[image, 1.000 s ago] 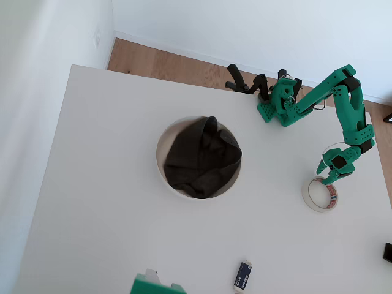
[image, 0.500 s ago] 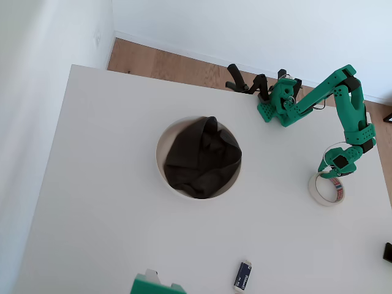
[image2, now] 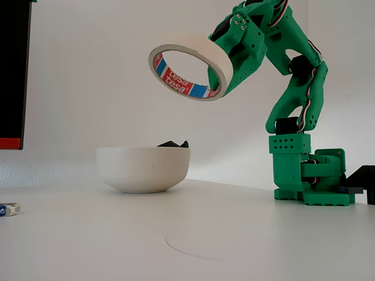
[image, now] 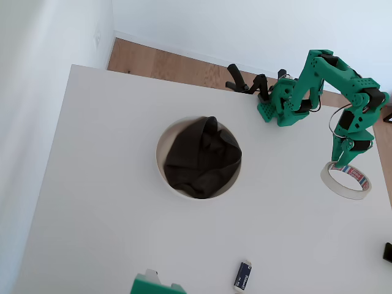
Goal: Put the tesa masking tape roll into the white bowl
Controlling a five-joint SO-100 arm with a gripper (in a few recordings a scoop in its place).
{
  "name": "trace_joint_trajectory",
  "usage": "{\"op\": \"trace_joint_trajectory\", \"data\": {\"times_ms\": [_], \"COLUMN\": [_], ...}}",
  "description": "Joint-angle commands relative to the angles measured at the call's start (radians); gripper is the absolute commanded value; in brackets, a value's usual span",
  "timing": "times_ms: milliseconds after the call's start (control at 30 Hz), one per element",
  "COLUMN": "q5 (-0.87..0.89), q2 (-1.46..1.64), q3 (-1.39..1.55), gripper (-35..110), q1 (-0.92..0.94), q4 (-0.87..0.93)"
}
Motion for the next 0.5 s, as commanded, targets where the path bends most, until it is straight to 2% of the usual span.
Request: {"op": "trace_joint_trajectory", "data": {"times_ms": [0,233,467], "q5": [-0.029,-0.141,-0.179], "q2": [0.176,0.229,-0.097], "q3": [-0.169,-0.155,-0.144], "gripper": [-8,-8,-8], "q1": [0.196,0.641,1.019], "q4": [0.061,0.023,-0.256]}}
